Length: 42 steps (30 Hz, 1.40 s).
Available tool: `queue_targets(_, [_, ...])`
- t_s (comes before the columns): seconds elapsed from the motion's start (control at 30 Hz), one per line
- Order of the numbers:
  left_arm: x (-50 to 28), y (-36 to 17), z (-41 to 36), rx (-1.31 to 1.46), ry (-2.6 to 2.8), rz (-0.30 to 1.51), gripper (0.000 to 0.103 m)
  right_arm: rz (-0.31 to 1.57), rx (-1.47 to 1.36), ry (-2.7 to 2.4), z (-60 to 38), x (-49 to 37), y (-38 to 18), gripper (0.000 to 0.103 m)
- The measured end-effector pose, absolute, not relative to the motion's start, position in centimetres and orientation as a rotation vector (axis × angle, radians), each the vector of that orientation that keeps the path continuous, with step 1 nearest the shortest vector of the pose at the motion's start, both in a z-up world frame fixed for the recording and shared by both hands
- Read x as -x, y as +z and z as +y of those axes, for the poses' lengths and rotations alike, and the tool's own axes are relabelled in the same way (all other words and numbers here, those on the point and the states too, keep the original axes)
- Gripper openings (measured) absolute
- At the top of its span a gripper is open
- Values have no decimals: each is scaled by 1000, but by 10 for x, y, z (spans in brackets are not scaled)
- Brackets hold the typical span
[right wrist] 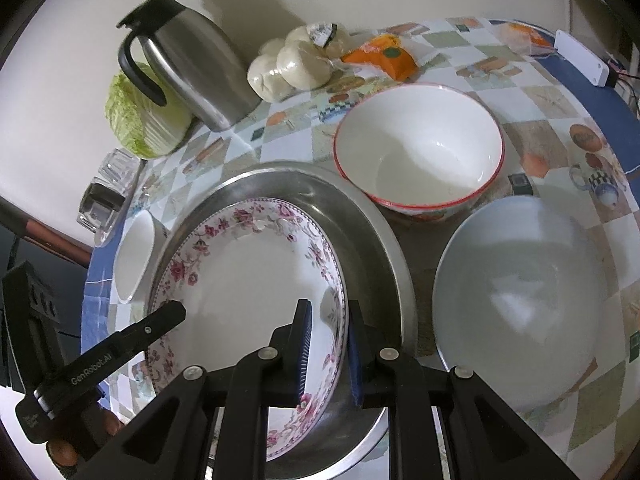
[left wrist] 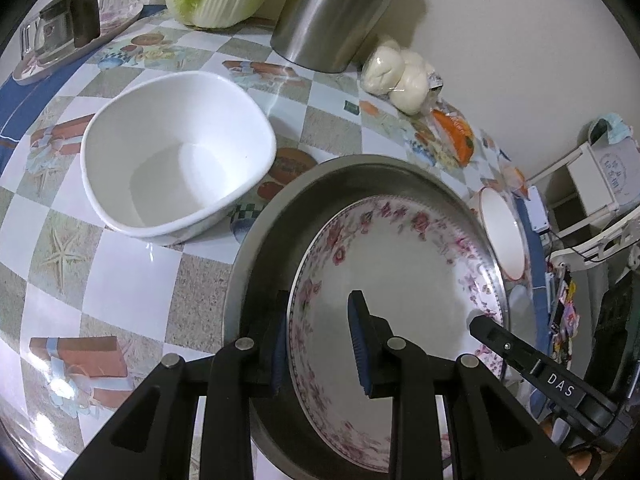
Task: Organize plates and bowls
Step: 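Lower the pink-floral plate into the steel basin with both grippers, then open both grippers and lift them off the pink-floral plate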
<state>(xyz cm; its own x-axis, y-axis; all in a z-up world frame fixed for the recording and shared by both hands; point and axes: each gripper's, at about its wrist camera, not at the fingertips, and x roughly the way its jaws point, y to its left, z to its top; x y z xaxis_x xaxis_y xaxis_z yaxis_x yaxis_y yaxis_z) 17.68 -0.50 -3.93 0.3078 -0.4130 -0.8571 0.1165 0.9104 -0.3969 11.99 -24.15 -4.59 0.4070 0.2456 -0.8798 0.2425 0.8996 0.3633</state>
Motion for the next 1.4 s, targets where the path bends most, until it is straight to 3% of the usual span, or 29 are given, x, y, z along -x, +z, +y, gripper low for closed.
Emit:
queue_targets(0.73, [-172,-40,-23,86,-350,1186,32,1169,-410,-13,-236,-121,-51,18])
queue_targets(1.3, [-163,-4,-20,58,-319,1145,38,1125,-372,-66,-246,-111,-8,28])
queue_targets(1.4, [-158,7,-20,36,-291,1121,41,1111,-334,-85,-245,-107,6,36])
